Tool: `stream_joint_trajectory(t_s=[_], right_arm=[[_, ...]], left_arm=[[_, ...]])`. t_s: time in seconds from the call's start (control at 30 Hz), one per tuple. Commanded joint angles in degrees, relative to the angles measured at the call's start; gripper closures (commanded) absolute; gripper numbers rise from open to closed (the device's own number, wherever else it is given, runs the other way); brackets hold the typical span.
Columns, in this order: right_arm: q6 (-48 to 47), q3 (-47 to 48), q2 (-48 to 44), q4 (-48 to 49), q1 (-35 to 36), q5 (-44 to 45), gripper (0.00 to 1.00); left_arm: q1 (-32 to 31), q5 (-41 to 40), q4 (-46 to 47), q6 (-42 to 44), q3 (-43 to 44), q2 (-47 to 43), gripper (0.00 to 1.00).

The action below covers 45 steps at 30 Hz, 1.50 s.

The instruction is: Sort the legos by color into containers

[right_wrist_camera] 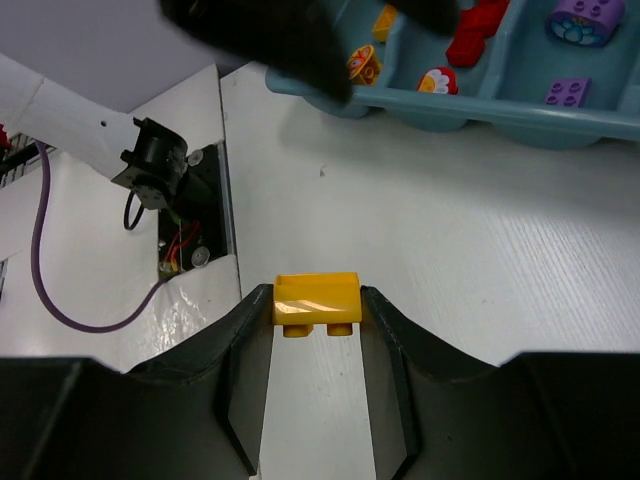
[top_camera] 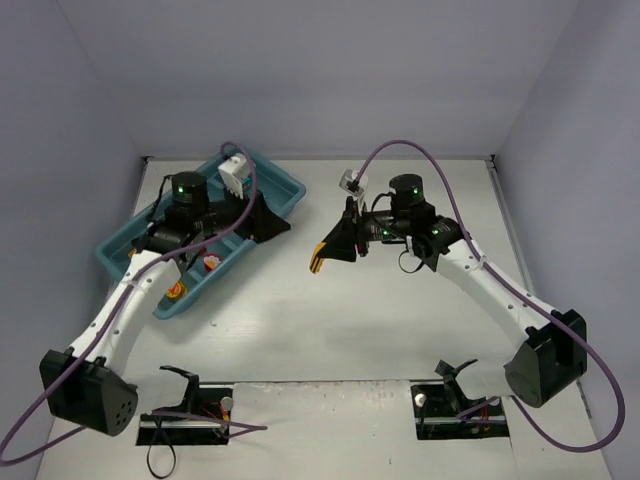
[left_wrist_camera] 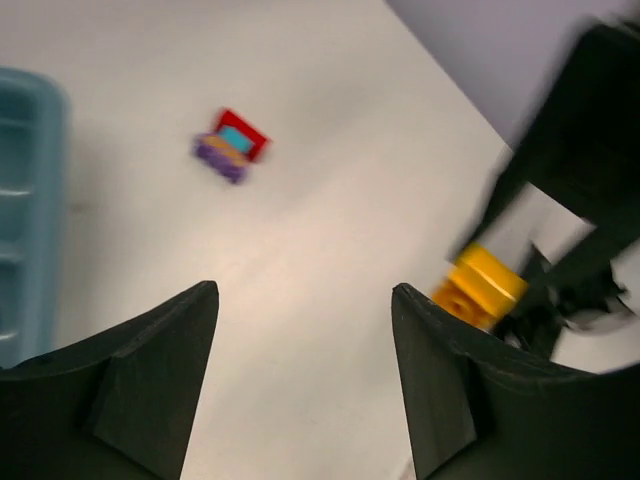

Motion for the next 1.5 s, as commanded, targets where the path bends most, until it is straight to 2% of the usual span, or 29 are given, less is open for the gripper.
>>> stream_joint_trajectory(t_s=[0.0,0.17,0.37,0.8,0.93,1.0,1.03,1.13,1.17,1.2,1.27,1.3,1.37,1.47], right_arm=[[-0.59,4.56,1.29,3.09,0.43,-3.80,1.00],[-0.68,7.64,3.32,3.53,0.43,-6.26,1.00],[-0.33,10.19,5.07,3.97,0.52,-8.73,1.00],[0.73,11.68,6.22,4.41,3.51,-11.10,1.00],[0.90,11.69,6.48,4.59,4.04,-11.02,1.00],[0.99,11.69,6.57,4.68,4.04,-10.84,1.00],[0.82,11.77,6.57,4.68,4.04,-10.75,1.00],[0.73,11.69,6.66,4.68,3.95,-9.88,1.00],[0.73,11.60,6.57,4.68,3.95,-9.35,0.98],[0.73,11.51,6.48,4.68,3.77,-8.30,0.84],[0.64,11.08,6.22,4.68,3.51,-6.98,0.63],[0.64,10.90,5.96,4.59,2.99,-5.76,0.45],[0.90,10.28,5.17,4.59,2.46,-4.08,0.26],[1.52,9.14,3.50,4.33,0.44,1.45,0.14]], left_arm=[[-5.67,6.68,1.83,2.21,-2.28,-3.82,0.36],[-9.99,9.75,3.32,2.20,-4.05,-7.08,0.36],[-10.17,15.90,3.76,3.43,-5.28,-8.22,0.35],[-12.63,16.00,6.05,4.23,-4.75,-4.80,0.36],[-12.80,16.26,6.84,4.49,-4.58,-4.36,0.46],[-12.72,16.52,6.49,4.75,-4.49,-4.09,0.61],[-12.80,16.61,6.14,5.02,-4.49,-4.01,0.75],[-12.80,15.21,4.30,6.33,-5.01,-4.44,1.00],[-12.63,14.68,4.03,6.51,-5.36,-4.70,1.00],[-12.63,13.37,3.85,6.69,-6.06,-5.32,1.00],[-12.19,11.87,3.42,6.95,-6.77,-6.28,1.00],[-11.93,9.43,2.37,7.39,-7.38,-6.64,1.00],[-10.09,7.57,1.05,7.31,-8.35,-7.61,1.00],[-4.82,4.40,-0.54,6.17,-10.11,-9.45,1.00]])
